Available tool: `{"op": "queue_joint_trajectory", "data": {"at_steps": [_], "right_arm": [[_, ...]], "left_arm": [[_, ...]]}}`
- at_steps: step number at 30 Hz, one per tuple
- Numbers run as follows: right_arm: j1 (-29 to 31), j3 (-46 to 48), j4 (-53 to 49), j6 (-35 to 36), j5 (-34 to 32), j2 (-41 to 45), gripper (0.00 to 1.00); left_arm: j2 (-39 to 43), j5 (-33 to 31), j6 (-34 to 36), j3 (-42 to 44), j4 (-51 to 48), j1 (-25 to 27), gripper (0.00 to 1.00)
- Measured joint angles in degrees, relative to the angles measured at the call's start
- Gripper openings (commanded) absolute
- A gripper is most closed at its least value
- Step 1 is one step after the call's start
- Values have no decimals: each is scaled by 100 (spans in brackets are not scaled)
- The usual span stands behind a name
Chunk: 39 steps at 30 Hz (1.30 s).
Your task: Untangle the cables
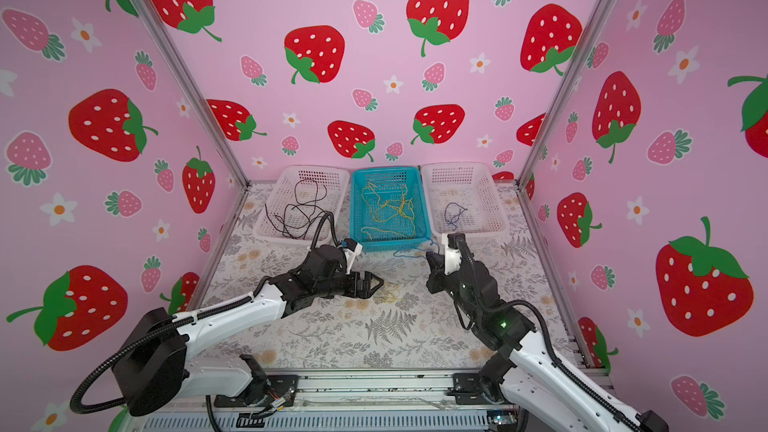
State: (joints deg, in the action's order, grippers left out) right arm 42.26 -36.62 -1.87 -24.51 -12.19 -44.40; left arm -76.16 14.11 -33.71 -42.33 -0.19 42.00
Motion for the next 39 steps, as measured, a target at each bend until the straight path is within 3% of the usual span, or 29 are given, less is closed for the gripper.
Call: {"op": "queue_joint_trajectory", "data": {"at_steps": [7, 14, 16, 19, 21, 28, 34, 39], "right_arm": [[-1810, -1069, 35, -190, -101, -1794, 0], [-2739, -1714, 151, -457, -79, -3318, 3], [-2929, -1742, 214, -546, -26, -3635, 11], [-3060, -1746, 232, -640, 33, -3989, 35], [-3084, -1775, 205, -632, 122, -4135, 42], [-2981, -1683, 341, -614, 520, -3724, 55], [-2597, -1342, 433, -553, 697, -2881, 56], [-2485, -1054, 391, -507, 822, -2216, 57]], "left_arm": [[4, -146, -271, 262, -72, 2, 99], [-76, -299, -509, 267, -136, 103, 98], [-210, -380, -535, 262, -153, 181, 98], [-496, -623, -533, 177, -417, 348, 98], [-704, -822, -507, 22, -651, 457, 97], [-1370, -1497, -98, -887, -1180, 592, 92], [-2074, -1965, 409, -1650, -1427, 684, 83], [-2527, -2201, 798, -2035, -1624, 752, 82]]}}
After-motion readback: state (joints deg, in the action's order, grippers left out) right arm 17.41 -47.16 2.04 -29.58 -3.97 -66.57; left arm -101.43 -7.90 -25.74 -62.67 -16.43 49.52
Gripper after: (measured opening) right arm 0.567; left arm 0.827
